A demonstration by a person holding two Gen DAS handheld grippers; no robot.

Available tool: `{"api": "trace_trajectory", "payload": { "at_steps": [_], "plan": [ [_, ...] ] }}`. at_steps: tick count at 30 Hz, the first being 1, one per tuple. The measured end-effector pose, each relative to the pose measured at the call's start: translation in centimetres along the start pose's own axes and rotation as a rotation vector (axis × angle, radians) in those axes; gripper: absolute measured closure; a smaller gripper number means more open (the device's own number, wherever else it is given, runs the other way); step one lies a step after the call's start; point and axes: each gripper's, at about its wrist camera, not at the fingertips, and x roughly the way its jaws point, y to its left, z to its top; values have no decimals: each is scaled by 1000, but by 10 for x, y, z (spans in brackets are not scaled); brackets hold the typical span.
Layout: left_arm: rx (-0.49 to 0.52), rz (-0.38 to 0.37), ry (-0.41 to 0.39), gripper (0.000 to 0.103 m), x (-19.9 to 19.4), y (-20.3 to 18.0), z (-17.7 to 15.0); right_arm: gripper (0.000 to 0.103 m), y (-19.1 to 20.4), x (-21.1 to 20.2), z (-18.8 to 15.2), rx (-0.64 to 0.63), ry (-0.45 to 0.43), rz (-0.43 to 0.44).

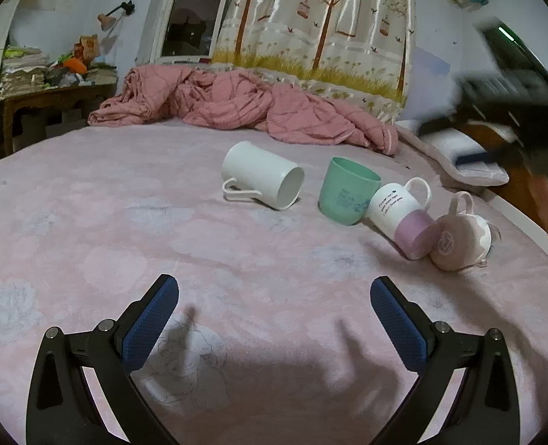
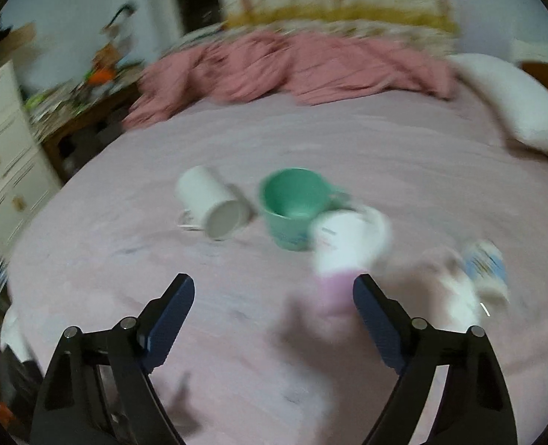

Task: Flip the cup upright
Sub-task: 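Move the right tool to the white mug lying on its side and grasp it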

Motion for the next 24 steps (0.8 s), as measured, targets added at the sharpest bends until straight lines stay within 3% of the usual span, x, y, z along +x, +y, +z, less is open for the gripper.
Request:
{"api": "trace_trajectory", "payload": {
  "at_steps": [4,10,15,19,24],
  "plan": [
    [-26,-3,33,0,6,5,0,14,46,44,49,-155,89,5],
    [-50,-22,52,0,10,10,-2,14,101,122,81,-285,222,-37],
    [-38,-24,52,0,9,6,-3,16,119,183,94,-347,292,-105],
    [-36,-10,68,0,12,6,-3,17,124,222,99,-346,330,-84],
    [-45,-3,84,0,16,6,-3,16,122,262,96,-369,374,-129]
  ]
}}
